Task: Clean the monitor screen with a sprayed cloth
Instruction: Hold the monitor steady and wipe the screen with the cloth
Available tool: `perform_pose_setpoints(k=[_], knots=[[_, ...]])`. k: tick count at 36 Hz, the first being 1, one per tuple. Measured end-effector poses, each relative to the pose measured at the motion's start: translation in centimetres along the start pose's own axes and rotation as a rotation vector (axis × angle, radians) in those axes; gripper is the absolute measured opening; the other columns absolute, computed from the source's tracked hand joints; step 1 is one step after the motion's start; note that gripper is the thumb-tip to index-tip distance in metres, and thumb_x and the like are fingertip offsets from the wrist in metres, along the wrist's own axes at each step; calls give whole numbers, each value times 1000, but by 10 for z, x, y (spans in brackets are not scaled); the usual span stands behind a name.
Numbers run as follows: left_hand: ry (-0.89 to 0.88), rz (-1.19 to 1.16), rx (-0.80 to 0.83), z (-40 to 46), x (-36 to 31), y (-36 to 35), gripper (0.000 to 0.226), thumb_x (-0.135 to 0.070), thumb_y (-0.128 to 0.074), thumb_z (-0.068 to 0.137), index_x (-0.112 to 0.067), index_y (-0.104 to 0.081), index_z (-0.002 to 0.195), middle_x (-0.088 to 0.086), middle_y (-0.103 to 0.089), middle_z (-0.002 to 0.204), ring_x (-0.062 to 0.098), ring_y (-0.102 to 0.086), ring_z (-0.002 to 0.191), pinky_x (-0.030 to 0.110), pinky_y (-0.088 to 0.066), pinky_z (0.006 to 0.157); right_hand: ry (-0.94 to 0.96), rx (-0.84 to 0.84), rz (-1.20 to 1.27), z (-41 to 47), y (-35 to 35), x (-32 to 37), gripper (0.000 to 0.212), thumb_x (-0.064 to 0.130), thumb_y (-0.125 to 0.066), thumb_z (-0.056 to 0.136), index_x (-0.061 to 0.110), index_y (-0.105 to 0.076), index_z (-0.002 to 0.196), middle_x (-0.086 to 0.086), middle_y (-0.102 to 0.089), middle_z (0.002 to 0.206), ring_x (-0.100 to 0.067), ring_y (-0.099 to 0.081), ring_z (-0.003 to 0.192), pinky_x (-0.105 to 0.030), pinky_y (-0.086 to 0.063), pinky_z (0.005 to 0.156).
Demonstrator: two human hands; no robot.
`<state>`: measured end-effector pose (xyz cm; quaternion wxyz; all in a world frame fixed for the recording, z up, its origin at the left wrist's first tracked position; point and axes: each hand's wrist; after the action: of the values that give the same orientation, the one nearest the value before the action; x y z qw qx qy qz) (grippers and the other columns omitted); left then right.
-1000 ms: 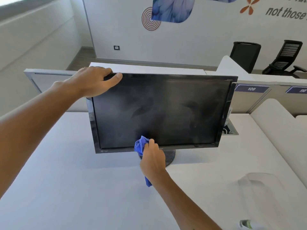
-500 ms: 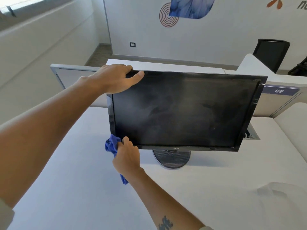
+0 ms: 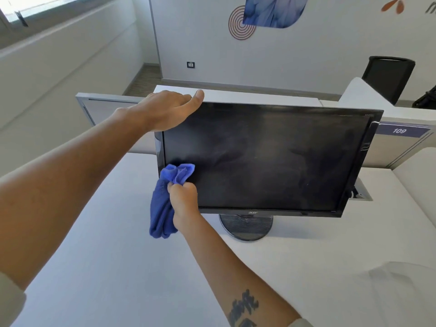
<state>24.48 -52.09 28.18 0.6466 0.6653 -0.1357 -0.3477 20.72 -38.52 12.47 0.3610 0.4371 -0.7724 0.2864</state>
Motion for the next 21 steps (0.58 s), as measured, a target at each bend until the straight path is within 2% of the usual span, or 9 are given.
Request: perform_pose_setpoints(k=[2,4,7,10,13,15,17,19,21], knots=[[27,-60,10,-7,-8,3,77,-71,-10,110,-16,-56,80,11,-64,96,39,-53,102,48,-39,97,37,-8,20,-3,-8,16,18,25,-56,108,13,-61,95,-2,-67,87,-14,-64,79,-26,-47,66],[73,-113,26,-11,-15,8,81,-69,-11,111,-6,-57,87,18,-62,94,42,-50,99,52,-42,100,96,-2,54,-5,-15,36,15,23,-56,107,12,-62,99,-3,-67,88,-13,-64,81,-25,-46,67],[136,-127,43,-8,-15,10,83,-72,-11,110,-7,-52,80,17,-59,86,37,-53,91,48,-42,90,183,9,84,-11,-22,71,12,21,-56,107,10,-61,106,-3,-66,88,-14,-63,81,-27,-45,66],[210,-158,70,-7,-16,14,102,-78,-10,107,6,-67,100,25,-69,108,41,-62,109,47,-44,99,261,16,75,-16,-26,110,12,17,-57,106,9,-62,98,-4,-64,84,-16,-61,76,-30,-45,65],[219,-180,121,-4,-21,23,90,-74,-11,110,-10,-67,138,26,-64,140,38,-57,131,38,-33,103,281,10,63,-20,-28,136,21,7,-54,103,10,-57,83,-6,-60,77,-17,-58,69,-30,-44,60],[213,-200,168,-1,-17,26,89,-80,-7,106,-20,-65,136,22,-61,147,32,-53,131,35,-27,104,264,10,79,-20,-30,140,15,9,-56,103,8,-60,88,-7,-62,80,-21,-61,73,-32,-46,65],[255,-236,207,2,-12,28,107,-98,-4,88,-21,-69,124,10,-62,142,26,-51,126,35,-28,108,247,33,77,-16,-29,133,11,17,-59,105,8,-64,101,-5,-65,85,-21,-63,81,-34,-47,76],[291,-270,219,2,-11,32,125,-108,-4,72,-26,-72,137,1,-59,153,24,-50,139,39,-30,121,216,71,64,-9,-24,122,14,26,-63,104,12,-64,102,-5,-67,89,-23,-66,88,-37,-51,81],[312,-293,225,0,-12,36,132,-113,-5,66,-32,-64,151,-5,-48,169,23,-40,156,46,-24,132,149,138,98,-4,-15,108,22,32,-68,97,12,-64,102,-9,-69,99,-31,-70,108,-44,-55,98]])
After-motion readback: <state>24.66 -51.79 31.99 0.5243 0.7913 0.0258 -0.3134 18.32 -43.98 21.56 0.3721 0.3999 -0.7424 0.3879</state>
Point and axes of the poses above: each hand's wrist, its own z-axis towards the middle knuckle, its own y-axis out of the back of the hand, x = y × z
